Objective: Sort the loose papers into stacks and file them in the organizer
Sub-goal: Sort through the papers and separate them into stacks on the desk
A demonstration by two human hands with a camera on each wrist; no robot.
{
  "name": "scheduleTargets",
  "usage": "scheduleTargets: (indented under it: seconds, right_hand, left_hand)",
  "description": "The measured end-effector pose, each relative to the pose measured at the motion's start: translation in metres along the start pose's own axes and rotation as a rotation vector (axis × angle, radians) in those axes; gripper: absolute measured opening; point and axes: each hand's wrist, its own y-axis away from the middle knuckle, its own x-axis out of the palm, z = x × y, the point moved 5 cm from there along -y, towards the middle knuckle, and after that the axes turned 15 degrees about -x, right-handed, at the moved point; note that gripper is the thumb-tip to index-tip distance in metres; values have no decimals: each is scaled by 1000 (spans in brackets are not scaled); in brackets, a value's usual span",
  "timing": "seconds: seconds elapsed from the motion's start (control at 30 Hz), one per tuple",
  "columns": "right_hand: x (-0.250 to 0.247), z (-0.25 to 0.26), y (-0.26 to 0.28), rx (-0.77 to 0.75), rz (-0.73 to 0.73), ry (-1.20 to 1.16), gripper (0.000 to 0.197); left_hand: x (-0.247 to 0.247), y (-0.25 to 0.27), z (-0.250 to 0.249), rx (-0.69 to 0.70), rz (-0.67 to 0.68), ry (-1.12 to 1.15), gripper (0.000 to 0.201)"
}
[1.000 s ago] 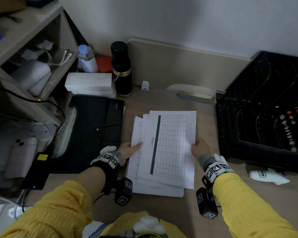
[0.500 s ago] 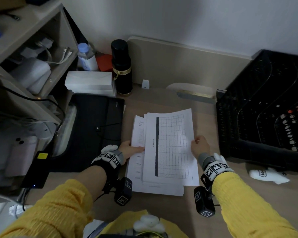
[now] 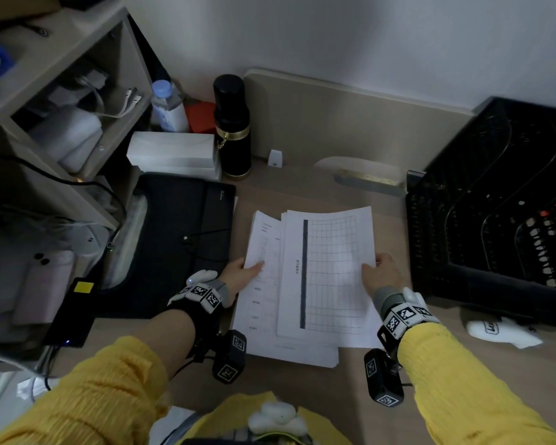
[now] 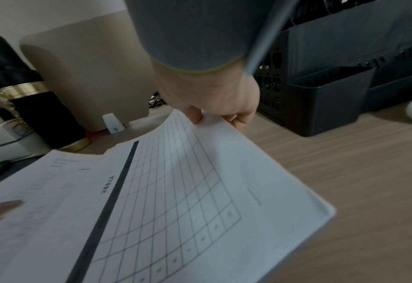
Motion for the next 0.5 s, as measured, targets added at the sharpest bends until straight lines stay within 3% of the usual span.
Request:
scheduleTargets:
  seconds: [0.07,0.17,0.27,0.37,0.5]
  right_hand:
    - [-5,-3,0,-1,-1,-1,36]
    - [4,-10,5,30,126,20,46]
    - [20,-18,9,72,237,24,57]
    - [33,-21,16,91,303,-40,56]
    - [37,-17,19,73,286,-105,51]
  left_hand:
    - [-5,-1,0,-26,-3,51,38]
    - [-8,-1,4,-113,45,100,55]
    - [4,6,5,-191,187,66,48]
    - [11,13,7,-199,195,-42,46]
    - [12,13,11,-191,219,-44,48]
